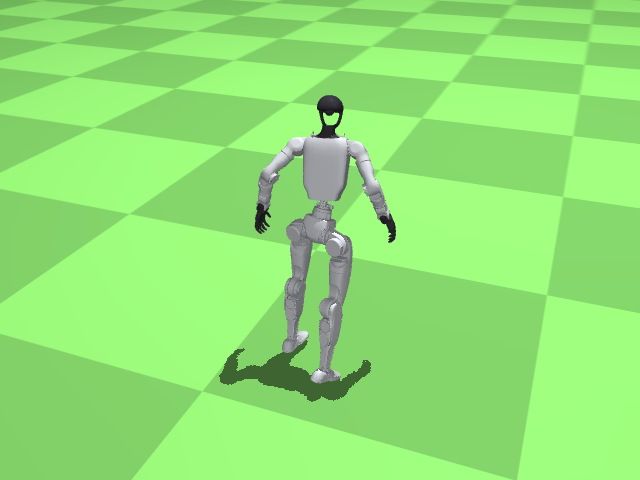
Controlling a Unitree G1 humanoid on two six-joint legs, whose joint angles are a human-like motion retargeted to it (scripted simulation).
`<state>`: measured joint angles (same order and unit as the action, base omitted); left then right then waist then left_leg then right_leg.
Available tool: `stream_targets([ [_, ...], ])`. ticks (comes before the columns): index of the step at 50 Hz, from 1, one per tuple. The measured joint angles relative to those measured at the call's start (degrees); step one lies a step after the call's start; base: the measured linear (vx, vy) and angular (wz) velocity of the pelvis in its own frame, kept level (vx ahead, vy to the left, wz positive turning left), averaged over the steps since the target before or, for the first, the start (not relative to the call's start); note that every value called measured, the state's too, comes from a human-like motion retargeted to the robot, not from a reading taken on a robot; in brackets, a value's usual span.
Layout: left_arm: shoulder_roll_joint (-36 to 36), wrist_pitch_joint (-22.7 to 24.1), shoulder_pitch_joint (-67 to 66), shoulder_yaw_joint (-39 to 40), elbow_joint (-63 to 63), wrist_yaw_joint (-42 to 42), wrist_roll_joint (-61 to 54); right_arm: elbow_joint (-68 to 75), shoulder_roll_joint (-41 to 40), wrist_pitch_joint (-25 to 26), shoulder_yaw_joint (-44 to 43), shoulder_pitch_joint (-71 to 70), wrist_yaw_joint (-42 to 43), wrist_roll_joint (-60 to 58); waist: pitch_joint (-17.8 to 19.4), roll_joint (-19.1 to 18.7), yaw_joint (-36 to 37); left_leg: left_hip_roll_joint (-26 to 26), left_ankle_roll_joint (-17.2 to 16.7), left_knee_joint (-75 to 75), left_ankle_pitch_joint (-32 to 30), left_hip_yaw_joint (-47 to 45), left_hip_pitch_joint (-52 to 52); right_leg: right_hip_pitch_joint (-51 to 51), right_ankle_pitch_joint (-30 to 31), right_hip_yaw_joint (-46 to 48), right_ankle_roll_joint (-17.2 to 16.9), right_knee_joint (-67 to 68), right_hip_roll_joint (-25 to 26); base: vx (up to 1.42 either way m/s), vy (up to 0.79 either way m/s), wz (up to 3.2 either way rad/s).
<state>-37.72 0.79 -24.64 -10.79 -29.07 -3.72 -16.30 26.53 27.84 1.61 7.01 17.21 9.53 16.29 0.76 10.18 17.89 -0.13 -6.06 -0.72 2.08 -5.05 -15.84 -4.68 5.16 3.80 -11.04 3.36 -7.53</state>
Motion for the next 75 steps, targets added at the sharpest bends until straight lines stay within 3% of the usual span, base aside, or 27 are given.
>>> stream_targets([
  [5, 3.7, -2.7, 7.4, -3.5, -14.9, 2.2, 5.4, 16.7, -2.6, 2.8, 0.0, -1.0, -3.2, 1.9, -1.1, 0.2, -18.0, -3.7, -0.1, -13.8, -5.6, 8.8, 9.7, -14.2, 4.1, 6.7, -2.3, -4.0, -2.2, 0.08, -0.05, 3.43],
  [9, 6.5, -1.8, 12.0, 1.5, -17.5, -3.1, 4.1, 25.0, -1.8, 4.6, -1.0, 0.8, -8.2, -2.1, -1.9, -2.9, -23.4, 0.9, -2.4, -20.1, -7.6, 14.1, 17.2, -24.6, 6.8, 18.2, -2.3, -0.7, -6.9, 0.10, 0.01, 2.19],
  [10, 7.2, -1.2, 13.0, 3.8, -16.7, -4.9, 2.8, 26.3, -1.6, 4.8, -1.2, 1.4, -9.4, -3.3, -2.6, -4.4, -23.4, 3.0, -3.6, -19.5, -8.8, 15.4, 18.6, -27.7, 5.2, 20.7, -1.4, 2.5, -7.0, 0.02, 0.06, 0.99],
  [13, 10.7, 0.4, 15.9, 12.7, -10.3, -10.2, -2.1, 30.5, -1.5, 5.3, -1.2, 0.2, -11.4, -7.6, -3.1, -9.9, -20.2, 11.4, -5.1, -15.5, -4.2, 16.8, 21.9, -41.9, -13.3, 25.7, 3.0, 28.8, -7.5, -0.09, 0.07, 0.19],
  [15, 13.9, 1.8, 18.4, 17.3, -5.1, -13.9, -5.1, 34.0, -1.7, 5.6, -0.1, -3.4, -9.8, -9.8, 1.1, -11.5, -18.0, 14.7, -2.7, -17.7, 7.0, 13.6, 25.0, -48.9, -22.7, 26.8, 6.4, 47.3, -10.9, -0.28, 0.08, -0.09],
  [18, 20.3, 6.9, 24.6, 18.5, 1.4, -23.3, -9.5, 37.6, -0.8, 5.0, 2.0, -12.7, -2.2, -12.9, 13.6, -14.0, -17.4, 19.4, 2.2, -29.0, 25.8, 7.3, 26.6, -52.9, -26.1, 26.7, 7.8, 63.6, -15.9, -0.42, 0.11, 0.34],
  [21, 24.9, 10.3, 31.6, 13.4, 5.2, -28.7, -12.3, 35.4, 1.9, 4.5, 3.8, -20.0, 3.9, -14.4, 25.2, -16.5, -19.0, 22.3, 4.6, -38.2, 37.7, 8.2, 25.0, -55.0, -27.7, 26.6, 6.6, 72.4, -20.8, -0.35, 0.10, 0.85],
  [22, 25.5, 10.4, 33.5, 11.1, 5.9, -28.6, -12.5, 34.0, 2.9, 4.4, 4.5, -21.4, 4.8, -14.5, 27.8, -17.0, -19.5, 22.6, 4.7, -40.4, 40.5, 9.3, 24.0, -55.8, -28.3, 26.4, 6.4, 74.3, -22.1, -0.23, 0.05, 0.76],
  [25, 25.0, 8.5, 36.6, 5.0, 6.9, -24.6, -11.0, 30.2, 4.8, 4.0, 7.2, -22.7, 5.1, -14.5, 29.0, -18.0, -20.0, 22.6, 4.2, -45.5, 44.7, 11.7, 17.6, -60.8, -29.2, 25.9, 7.0, 76.7, -24.3, -0.11, 0.00, 0.44],
  [30, 24.7, 7.9, 40.3, 1.0, 9.6, -22.3, -12.3, 29.2, 4.1, 3.5, 10.0, -25.0, 5.9, -15.5, 29.0, -20.7, -22.3, 23.8, 5.3, -40.5, 40.8, 11.7, 12.9, -63.3, -28.8, 27.9, 7.1, 73.2, -23.2, 0.14, -0.07, 0.14],
  [33, 24.6, 8.5, 37.8, 1.9, 12.6, -18.7, -11.4, 29.3, 2.7, 2.4, 8.4, -22.9, 7.0, -16.1, 29.0, -22.7, -24.3, 24.5, 3.4, -31.1, 31.9, 10.7, 15.5, -60.1, -28.8, 30.1, 6.9, 68.7, -21.3, 0.40, -0.10, 0.07],
  [35, 24.0, 8.6, 32.8, 3.9, 14.2, -16.5, -9.2, 29.3, 1.5, 1.6, 6.1, -19.1, 7.2, -16.1, 28.6, -23.4, -25.8, 24.7, 1.2, -26.1, 22.3, 9.5, 17.7, -56.0, -28.3, 31.7, 6.8, 64.4, -19.6, 0.52, -0.10, 0.04],
  [38, 23.0, 8.2, 22.0, 6.7, 12.2, -17.6, -8.1, 30.4, -0.6, 1.5, 1.3, -12.1, 5.3, -13.9, 26.4, -21.9, -27.7, 21.0, -1.6, -21.7, 6.6, 9.7, 19.6, -47.4, -24.6, 32.1, 5.9, 52.6, -15.8, 0.59, -0.07, -0.19],
  [40, 23.0, 7.5, 15.5, 8.2, 7.5, -19.2, -9.4, 31.8, -1.7, 2.6, -1.9, -8.3, 2.8, -11.1, 24.5, -19.2, -28.2, 15.5, -2.2, -20.0, 2.0, 11.9, 20.0, -40.1, -18.9, 30.6, 4.5, 39.2, -11.9, 0.57, -0.01, -0.68],
  [45, 24.0, 3.5, 9.5, 12.0, -12.4, -18.4, -12.1, 37.3, -2.1, 5.8, -6.8, -5.5, -1.9, -0.8, 18.9, -7.2, -27.4, -1.2, 2.5, -19.1, 6.3, 13.5, 14.8, -17.6, 2.9, 17.4, 0.8, -1.4, -6.5, 0.46, 0.04, -1.05],
  [47, 23.0, 2.2, 11.2, 14.0, -20.4, -17.2, -14.4, 39.5, -2.6, 5.9, -6.6, -6.4, -1.9, 3.8, 16.2, -4.2, -23.1, -2.1, 3.8, -15.2, 6.8, 8.4, 10.3, -12.5, 3.0, 12.3, -2.3, -5.6, -5.1, 0.37, 0.10, -2.00],
  [50, 20.4, -0.6, 15.2, 17.3, -28.3, -16.3, -18.8, 40.8, -2.6, 5.8, -5.9, -9.1, -1.5, 6.5, 14.2, -1.5, -14.3, 0.0, 5.7, -7.5, 10.1, -0.3, 3.4, -5.5, 1.3, 6.7, -3.8, -3.6, -4.0, 0.32, 0.19, -2.58],
  [55, 14.1, -3.9, 21.3, 19.0, -33.0, -17.3, -17.0, 35.3, 0.4, 6.7, -1.8, -15.3, -1.0, -1.2, 15.8, 1.6, -1.2, 9.4, 6.7, -0.2, 21.5, -15.1, -7.9, 5.7, 8.6, -6.3, -4.0, 5.4, -4.7, 0.21, 0.22, -2.51],
  [57, 11.4, -4.2, 21.6, 17.2, -32.4, -18.9, -14.8, 29.7, 2.9, 6.6, 2.0, -16.7, 0.1, -4.2, 15.6, 2.0, 2.5, 14.1, 6.0, -0.6, 19.7, -17.0, -11.8, 8.9, 9.2, -10.4, -4.0, 10.8, -5.1, 0.17, 0.29, -2.23],
  [60, 7.5, -3.8, 21.0, 13.1, -30.3, -20.8, -13.3, 18.9, 8.5, 6.7, 8.3, -18.3, 1.0, -6.1, 14.6, 5.3, 5.0, 16.0, 6.2, -12.5, 6.8, -12.0, -21.7, 10.7, 10.7, -14.8, -3.9, 20.5, -9.4, 0.12, 0.25, -1.27],
  [63, 3.4, -2.3, 21.3, 10.4, -26.1, -20.7, -12.2, 8.2, 12.6, 5.7, 10.7, -20.8, 2.3, -5.5, 15.2, 7.8, 3.2, 17.8, 3.8, -42.4, 9.6, -5.3, -38.1, 12.8, 13.6, -13.8, -4.0, 26.2, -8.6, 0.03, -0.04, 0.20],
  [65, 1.7, -1.4, 21.2, 9.0, -21.6, -20.1, -10.0, 1.3, 14.2, 4.4, 10.3, -21.4, 4.8, -5.6, 16.5, 9.2, 2.0, 16.5, 5.1, -56.9, 14.6, -6.3, -45.4, 12.3, 11.1, -12.2, -4.0, 32.3, -11.5, -0.13, 0.22, 0.80],
  [67, 0.7, -1.0, 20.8, 7.4, -15.6, -20.6, -6.2, -6.0, 15.5, 2.8, 8.8, -20.9, 8.4, -6.4, 16.9, 13.4, -0.4, 11.8, 8.9, -64.3, 15.7, -12.8, -51.5, 8.2, 2.7, -8.4, -0.9, 43.3, -22.1, -0.21, 0.36, 1.31],
  [69, -0.8, -1.0, 20.3, 6.6, -11.1, -21.4, -0.8, -12.2, 16.0, 0.9, 7.0, -21.4, 11.4, -8.4, 16.5, 13.0, -1.9, 11.6, 10.0, -71.7, 15.6, -13.7, -58.4, 6.2, -6.0, -2.9, 5.3, 51.3, -27.3, -0.18, 0.16, 0.94],
  [71, -1.9, -1.6, 18.8, 6.6, -9.1, -22.0, 5.2, -17.1, 16.2, 0.0, 5.3, -23.1, 13.4, -11.3, 16.0, 11.1, -2.1, 13.1, 10.0, -79.1, 16.2, -14.0, -64.3, 7.2, -13.7, -1.6, 8.3, 53.8, -29.5, -0.12, 0.11, 0.26],
  [75, -3.2, -4.0, 15.3, 7.7, -16.2, -19.4, 11.4, -16.7, 12.8, 1.2, 6.8, -34.7, 16.9, -16.8, 16.8, 6.2, 0.3, 18.0, 8.4, -90.6, 18.1, -13.4, -71.0, 13.4, -25.4, -9.1, 5.6, 49.1, -29.1, -0.10, 0.08, -0.51],
])
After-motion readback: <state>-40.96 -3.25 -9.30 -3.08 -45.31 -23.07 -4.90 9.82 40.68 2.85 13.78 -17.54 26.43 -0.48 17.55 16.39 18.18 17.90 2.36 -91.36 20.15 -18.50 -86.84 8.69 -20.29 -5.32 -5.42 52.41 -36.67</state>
